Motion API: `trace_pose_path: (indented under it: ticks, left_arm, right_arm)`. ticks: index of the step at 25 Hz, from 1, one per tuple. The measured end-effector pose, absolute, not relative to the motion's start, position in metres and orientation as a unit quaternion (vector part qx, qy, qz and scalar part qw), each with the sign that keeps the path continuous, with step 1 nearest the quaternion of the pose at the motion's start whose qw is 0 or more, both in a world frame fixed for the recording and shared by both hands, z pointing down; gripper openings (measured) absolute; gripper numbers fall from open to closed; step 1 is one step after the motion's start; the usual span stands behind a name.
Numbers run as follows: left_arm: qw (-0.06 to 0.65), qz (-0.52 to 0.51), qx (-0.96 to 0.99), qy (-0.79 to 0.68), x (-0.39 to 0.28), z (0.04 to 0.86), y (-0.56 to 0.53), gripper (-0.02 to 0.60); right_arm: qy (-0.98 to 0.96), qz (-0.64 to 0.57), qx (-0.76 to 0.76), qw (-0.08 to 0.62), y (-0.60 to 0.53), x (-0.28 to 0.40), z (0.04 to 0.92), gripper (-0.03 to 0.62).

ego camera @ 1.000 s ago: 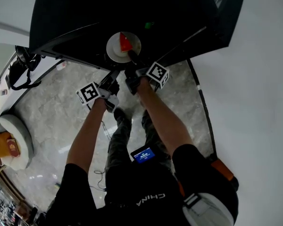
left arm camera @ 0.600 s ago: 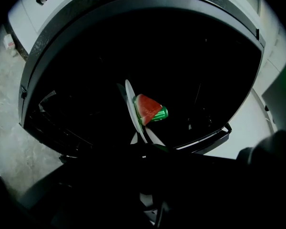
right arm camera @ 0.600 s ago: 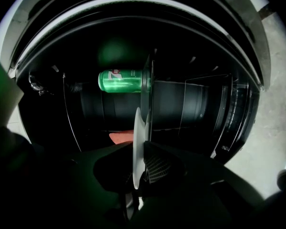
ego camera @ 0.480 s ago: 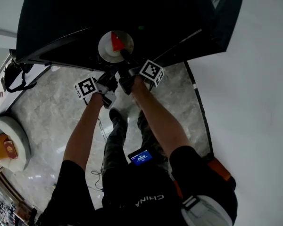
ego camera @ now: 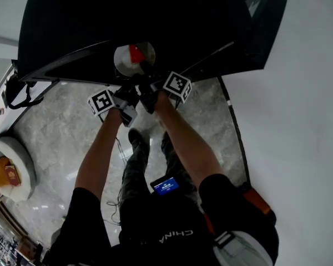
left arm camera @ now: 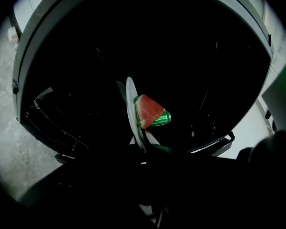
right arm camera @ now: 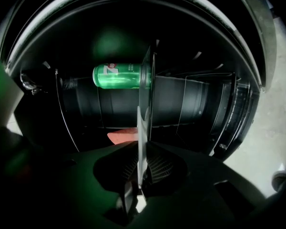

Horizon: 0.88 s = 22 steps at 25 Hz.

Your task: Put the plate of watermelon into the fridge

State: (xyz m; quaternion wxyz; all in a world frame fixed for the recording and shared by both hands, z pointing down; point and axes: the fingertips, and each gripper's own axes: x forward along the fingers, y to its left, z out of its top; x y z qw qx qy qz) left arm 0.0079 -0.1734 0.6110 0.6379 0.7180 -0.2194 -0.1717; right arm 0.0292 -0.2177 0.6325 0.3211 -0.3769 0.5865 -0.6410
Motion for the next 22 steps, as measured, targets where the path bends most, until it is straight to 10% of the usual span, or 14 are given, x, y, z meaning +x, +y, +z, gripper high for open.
trace_pose_path:
  ticks: [22]
  left_arm:
    - [0.613,-0.175,0.729,-0.250,0.006,0.615,-0.198,0.052]
  right_arm:
    - [0.638,-0.626,-0.351,0.279,-0.215,0.029,0.610,0.209]
